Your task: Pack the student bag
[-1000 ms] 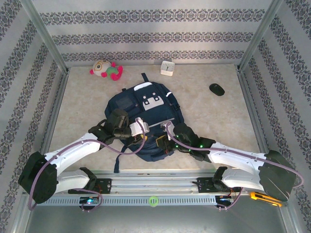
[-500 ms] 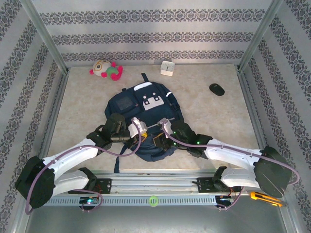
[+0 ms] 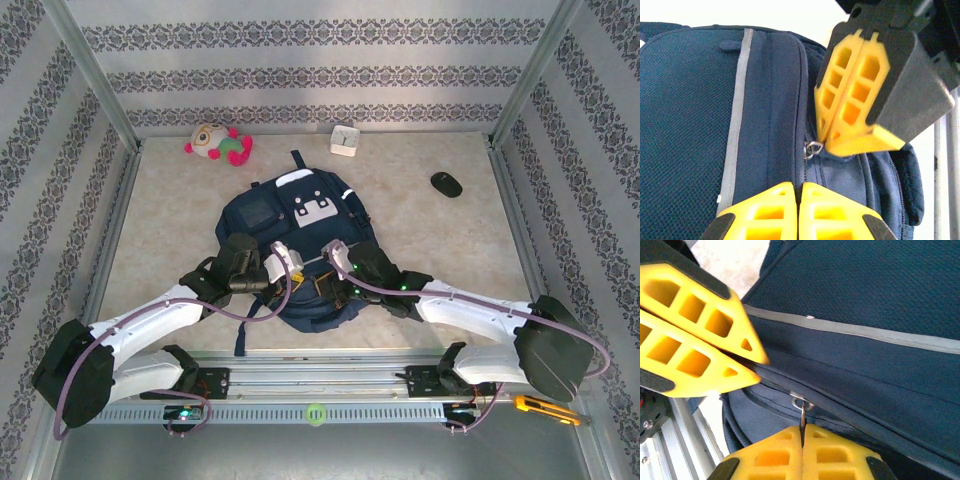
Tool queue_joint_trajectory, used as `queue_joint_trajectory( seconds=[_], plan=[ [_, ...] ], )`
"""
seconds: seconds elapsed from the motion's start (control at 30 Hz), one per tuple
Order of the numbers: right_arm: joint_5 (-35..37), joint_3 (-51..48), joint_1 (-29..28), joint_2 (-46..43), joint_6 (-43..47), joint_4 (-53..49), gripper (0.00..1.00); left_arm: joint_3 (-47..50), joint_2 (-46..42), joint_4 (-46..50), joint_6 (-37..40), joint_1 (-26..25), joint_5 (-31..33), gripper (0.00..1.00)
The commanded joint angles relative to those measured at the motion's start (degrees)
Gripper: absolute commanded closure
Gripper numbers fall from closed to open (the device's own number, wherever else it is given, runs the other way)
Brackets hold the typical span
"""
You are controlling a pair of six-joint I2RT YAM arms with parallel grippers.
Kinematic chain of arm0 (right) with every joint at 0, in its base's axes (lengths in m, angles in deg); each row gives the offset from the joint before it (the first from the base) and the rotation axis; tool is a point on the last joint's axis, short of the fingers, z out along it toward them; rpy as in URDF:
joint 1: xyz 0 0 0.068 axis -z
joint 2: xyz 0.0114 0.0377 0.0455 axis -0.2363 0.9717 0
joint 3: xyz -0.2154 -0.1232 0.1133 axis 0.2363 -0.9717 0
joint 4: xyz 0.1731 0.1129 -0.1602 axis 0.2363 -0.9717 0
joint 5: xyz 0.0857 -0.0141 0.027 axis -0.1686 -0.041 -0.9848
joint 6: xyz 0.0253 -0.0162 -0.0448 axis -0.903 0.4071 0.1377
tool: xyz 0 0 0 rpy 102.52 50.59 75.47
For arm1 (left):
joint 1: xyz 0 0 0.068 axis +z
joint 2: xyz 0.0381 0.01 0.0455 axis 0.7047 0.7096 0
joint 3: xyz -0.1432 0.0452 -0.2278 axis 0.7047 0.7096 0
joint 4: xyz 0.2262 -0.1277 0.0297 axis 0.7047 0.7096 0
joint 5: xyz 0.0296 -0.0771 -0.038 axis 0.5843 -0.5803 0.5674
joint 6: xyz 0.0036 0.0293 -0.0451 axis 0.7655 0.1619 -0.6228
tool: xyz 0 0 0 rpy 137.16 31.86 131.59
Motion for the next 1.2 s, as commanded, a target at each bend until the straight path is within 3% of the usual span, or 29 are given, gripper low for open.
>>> queue_joint_trajectory(
  seconds=[0.0,0.23,0.4,0.47,0.63,0.73,1.03,1.1,1.17],
  plan=[
    [4.3,0.8,2.1,-2.7,-0.3,-5.7,1.0,-1.7,-1.5,2.5,1.1,0.1,5.6,1.0],
    [8.9,-0.5,9.3,-6.5,-1.5,-12.4,1.0,-2.8,-4.9,10.1,3.0,1.0,10.9,1.0],
    [3.5,0.2,10.5,-6.5,1.4,-10.6,1.0,-3.7,-6.9,16.6,4.6,1.5,13.3,1.0],
    [1.8,0.0,9.7,-6.3,1.9,-9.3,1.0,-4.4,-7.0,18.5,4.5,1.5,12.4,0.88],
    [1.1,-0.3,8.2,-5.3,3.2,-9.3,1.0,-6.6,-5.3,15.8,1.3,0.0,8.7,0.43],
    [1.4,-0.2,8.8,-5.5,4.1,-9.5,0.86,-8.2,-2.5,11.4,-0.3,-2.3,11.5,0.33],
    [-1.8,0.7,11.7,-6.2,4.8,-9.8,0.69,-15.9,11.2,11.2,3.5,-7.7,13.7,0.25],
    [-2.3,0.2,12.4,-6.7,4.9,-9.5,0.69,-15.8,12.3,10.4,3.6,-7.9,15.4,0.25],
    [-2.9,-0.4,13.0,-7.3,5.3,-9.3,0.69,-15.6,13.0,9.7,3.6,-7.9,17.9,0.32]
  ],
)
